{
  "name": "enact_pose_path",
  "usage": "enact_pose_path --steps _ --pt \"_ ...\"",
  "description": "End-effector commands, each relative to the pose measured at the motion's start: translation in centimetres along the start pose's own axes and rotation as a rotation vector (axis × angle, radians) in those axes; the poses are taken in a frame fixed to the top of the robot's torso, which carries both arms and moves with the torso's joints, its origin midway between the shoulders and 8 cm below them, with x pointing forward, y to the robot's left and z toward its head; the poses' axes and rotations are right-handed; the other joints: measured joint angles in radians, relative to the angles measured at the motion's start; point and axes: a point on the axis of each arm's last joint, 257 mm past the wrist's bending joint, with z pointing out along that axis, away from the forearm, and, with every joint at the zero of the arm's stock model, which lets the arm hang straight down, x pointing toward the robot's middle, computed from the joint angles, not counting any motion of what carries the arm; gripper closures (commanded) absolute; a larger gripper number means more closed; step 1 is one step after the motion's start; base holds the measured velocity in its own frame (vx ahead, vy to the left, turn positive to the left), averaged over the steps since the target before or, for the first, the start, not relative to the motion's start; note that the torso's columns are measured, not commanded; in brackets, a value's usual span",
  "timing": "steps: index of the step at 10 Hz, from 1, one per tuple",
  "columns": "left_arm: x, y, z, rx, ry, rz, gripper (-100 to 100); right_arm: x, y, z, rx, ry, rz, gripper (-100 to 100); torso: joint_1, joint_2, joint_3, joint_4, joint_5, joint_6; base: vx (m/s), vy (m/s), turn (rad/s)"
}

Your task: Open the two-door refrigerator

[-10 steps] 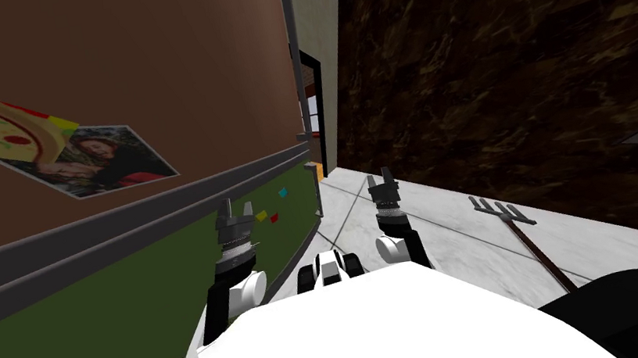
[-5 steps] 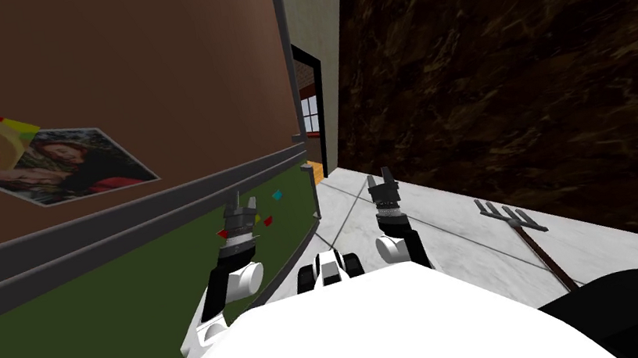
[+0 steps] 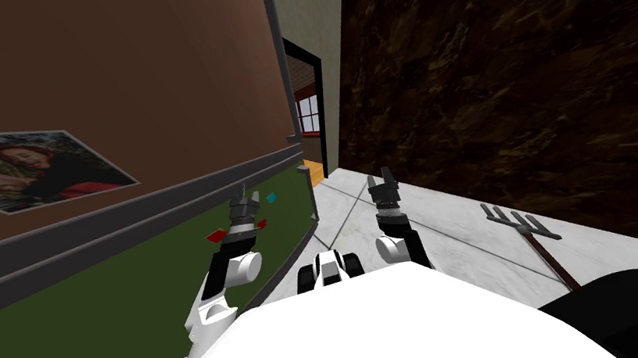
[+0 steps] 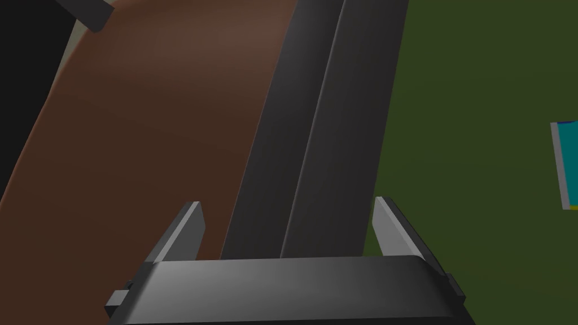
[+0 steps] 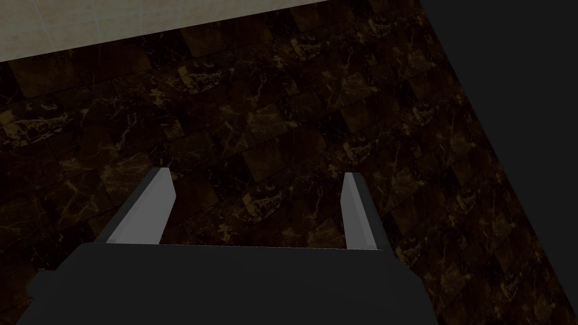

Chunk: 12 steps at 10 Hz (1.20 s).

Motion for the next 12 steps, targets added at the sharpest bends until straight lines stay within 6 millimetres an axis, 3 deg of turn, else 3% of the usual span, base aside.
enact_pose_path --steps 1,3,6,8,12 --pt "0.2 0.5 1.4 -0.027 0.024 0.010 -100 0.0 0.0 0.0 0.000 0.000 0.000 0 0.001 0.000 0.000 0.000 0.000 0.000 0.040 -0.090 0.032" --pt "0.5 0.6 3.3 -0.039 0.053 0.024 -100 0.0 0.0 0.0 0.000 0.000 0.000 0 0.000 -0.002 -0.001 -0.001 0.000 0.000 0.048 -0.130 0.071" --pt "0.8 1.1 4.2 -0.065 0.073 0.034 -100 0.0 0.0 0.0 0.000 0.000 0.000 0 0.003 0.000 0.000 0.000 0.001 0.000 0.023 -0.079 0.025" --pt "1.1 1.1 6.1 -0.082 0.106 0.055 -100 0.0 0.0 0.0 0.000 0.000 0.000 0 0.002 0.000 0.000 0.000 0.001 0.000 0.023 -0.095 0.055" --pt "1.5 1.7 8.0 -0.126 0.148 0.083 -100 0.0 0.0 0.0 0.000 0.000 0.000 0 0.003 0.000 0.000 0.000 0.001 0.000 0.029 -0.081 0.033"
